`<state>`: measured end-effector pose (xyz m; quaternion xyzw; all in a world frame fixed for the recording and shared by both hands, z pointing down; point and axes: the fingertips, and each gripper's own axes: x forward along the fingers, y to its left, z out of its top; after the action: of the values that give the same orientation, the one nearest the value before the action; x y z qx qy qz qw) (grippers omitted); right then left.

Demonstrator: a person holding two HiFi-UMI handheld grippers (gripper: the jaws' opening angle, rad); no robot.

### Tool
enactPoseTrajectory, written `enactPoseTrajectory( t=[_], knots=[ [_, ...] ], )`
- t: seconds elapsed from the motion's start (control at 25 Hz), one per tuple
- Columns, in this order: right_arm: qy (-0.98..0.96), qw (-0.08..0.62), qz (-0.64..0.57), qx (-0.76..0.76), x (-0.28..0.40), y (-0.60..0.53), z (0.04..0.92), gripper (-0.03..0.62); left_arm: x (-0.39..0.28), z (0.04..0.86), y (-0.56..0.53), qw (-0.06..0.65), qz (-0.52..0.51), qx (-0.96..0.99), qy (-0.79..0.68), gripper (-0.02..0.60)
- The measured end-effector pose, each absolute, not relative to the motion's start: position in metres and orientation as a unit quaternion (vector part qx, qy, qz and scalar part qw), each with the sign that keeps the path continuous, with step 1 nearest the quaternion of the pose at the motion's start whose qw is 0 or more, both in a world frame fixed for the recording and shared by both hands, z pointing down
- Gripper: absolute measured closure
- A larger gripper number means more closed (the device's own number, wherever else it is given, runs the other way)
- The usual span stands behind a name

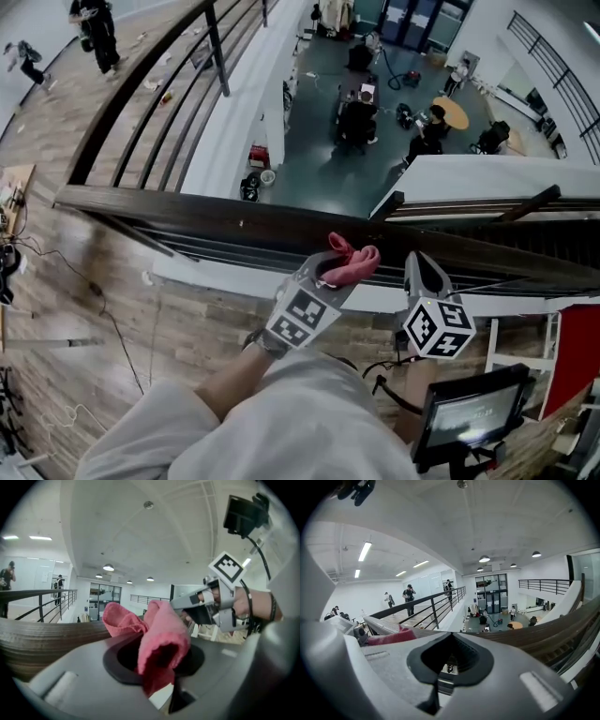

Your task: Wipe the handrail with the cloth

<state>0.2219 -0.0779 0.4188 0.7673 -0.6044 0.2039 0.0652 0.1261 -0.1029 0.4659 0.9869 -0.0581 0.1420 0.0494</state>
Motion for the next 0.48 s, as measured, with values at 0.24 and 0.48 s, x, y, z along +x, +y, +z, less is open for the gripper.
enactPoseTrajectory(
  t=[0.24,0.48],
  knots=[
    [-0.576,0.052,0.205,0.79,0.225,-0.073,0.42,0.591,0.117,0.421,-0.132,0.019,0.093,0.99,-0.105,0.449],
    [-0.557,0.05,0.195,0.806,0.227,-0.075,0.403,0.591,0.091,0.403,-0.182,0.028,0.112,0.977,-0.177,0.449]
  ],
)
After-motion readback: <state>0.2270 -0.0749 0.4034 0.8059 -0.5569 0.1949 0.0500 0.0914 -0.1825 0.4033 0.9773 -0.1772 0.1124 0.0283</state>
